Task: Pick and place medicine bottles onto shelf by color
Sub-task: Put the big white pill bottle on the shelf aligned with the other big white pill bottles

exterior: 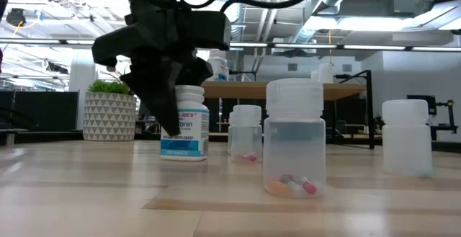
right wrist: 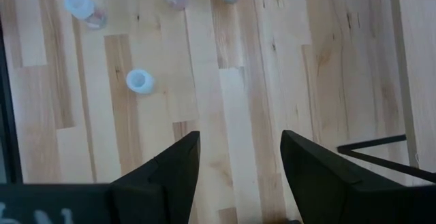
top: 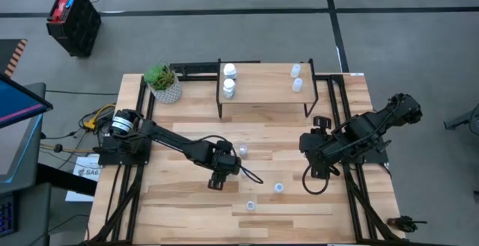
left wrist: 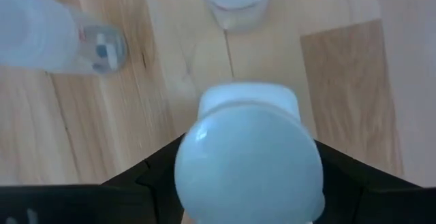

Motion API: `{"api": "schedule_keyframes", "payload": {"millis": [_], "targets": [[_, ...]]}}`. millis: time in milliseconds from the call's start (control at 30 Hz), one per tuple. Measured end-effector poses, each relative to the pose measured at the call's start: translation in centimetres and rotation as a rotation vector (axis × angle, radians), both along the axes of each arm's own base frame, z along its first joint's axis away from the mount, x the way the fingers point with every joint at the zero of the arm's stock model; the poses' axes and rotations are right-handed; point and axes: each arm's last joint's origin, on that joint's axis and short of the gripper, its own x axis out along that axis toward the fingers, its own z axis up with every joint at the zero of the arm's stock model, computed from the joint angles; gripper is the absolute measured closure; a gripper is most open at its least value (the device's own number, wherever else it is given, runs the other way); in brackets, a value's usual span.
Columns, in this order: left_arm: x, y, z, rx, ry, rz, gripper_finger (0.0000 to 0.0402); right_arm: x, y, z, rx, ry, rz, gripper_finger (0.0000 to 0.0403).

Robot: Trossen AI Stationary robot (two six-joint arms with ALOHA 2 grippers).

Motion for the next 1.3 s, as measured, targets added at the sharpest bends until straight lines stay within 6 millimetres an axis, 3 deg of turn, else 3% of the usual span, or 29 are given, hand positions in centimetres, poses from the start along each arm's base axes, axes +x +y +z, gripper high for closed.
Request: {"api": "schedule_keyframes", "payload": {"millis": [200, 433, 567, 700, 833, 967, 1100, 1300], "targets": [[-0.1, -0.2, 0.1, -0.053, 0.013, -0.058, 0.0186, 0.0, 0.0, 0.0, 0.000, 0.000, 0.000, 0.0177], [0.2, -0.2, 0.7, -0.052, 0.013, -0.053, 0.0277, 0.0, 0.0, 0.0, 0.001, -0.001, 0.001, 0.0177], [0.9, 0.1, 3.3, 0.019, 0.018, -0.047, 0.0277, 0.0, 0.0, 0.0, 0.004, -0.003, -0.003, 0.0177], [1.6, 1.4, 7.4, 0.084, 0.010, -0.063, 0.0277, 0.0, 0.0, 0.0, 0.006, -0.004, -0.007, 0.0177], [1.9, 3.8, 11.4, 0.220, -0.006, -0.061, 0.0277, 0.0, 0.0, 0.0, 0.006, -0.004, -0.006, 0.0177], [2.2, 7.3, 14.0, 0.206, -0.027, -0.029, 0.0277, 0.0, 0.0, 0.0, 0.006, -0.004, -0.006, 0.0177], [2.1, 11.5, 15.1, 0.167, -0.030, 0.052, 0.0277, 0.0, 0.0, 0.0, 0.007, -0.003, -0.006, 0.0177], [0.9, 16.5, 15.0, 0.145, 0.037, 0.149, 0.0277, 0.0, 0.0, 0.0, 0.007, -0.003, -0.005, 0.0177]]}}
